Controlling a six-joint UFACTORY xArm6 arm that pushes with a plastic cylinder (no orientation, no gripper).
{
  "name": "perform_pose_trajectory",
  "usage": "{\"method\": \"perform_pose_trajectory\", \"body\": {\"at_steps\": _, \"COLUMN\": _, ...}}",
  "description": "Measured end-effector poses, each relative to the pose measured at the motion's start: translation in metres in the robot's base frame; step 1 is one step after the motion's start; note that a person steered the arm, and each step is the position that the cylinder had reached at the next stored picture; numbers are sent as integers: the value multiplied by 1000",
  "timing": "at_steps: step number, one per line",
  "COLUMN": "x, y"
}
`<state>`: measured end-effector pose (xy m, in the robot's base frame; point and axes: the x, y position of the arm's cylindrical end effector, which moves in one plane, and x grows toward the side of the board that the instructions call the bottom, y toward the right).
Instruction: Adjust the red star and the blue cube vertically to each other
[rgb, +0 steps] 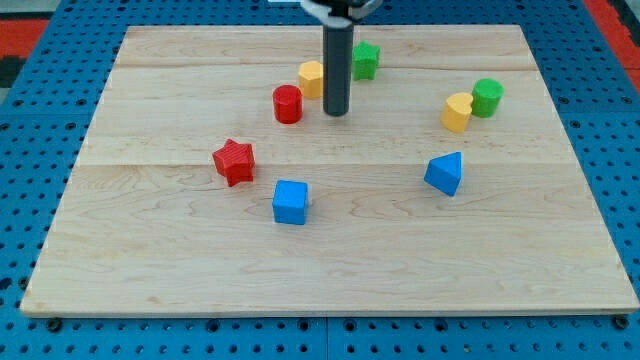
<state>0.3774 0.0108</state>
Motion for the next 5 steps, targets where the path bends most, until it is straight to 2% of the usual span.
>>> {"method": "perform_pose_trajectory", "body": {"at_steps": 1, "x": 52, "y": -35}}
{"method": "perform_pose_trajectory", "body": {"at_steps": 2, "x": 99, "y": -23}}
{"method": "perform_pose_trajectory", "body": {"at_steps": 3, "x": 117, "y": -28}}
{"method": "perform_pose_trajectory", "body": {"at_steps": 4, "x": 136, "y": -69}}
{"method": "perform_pose_trajectory", "body": {"at_steps": 5, "x": 115, "y": -39}}
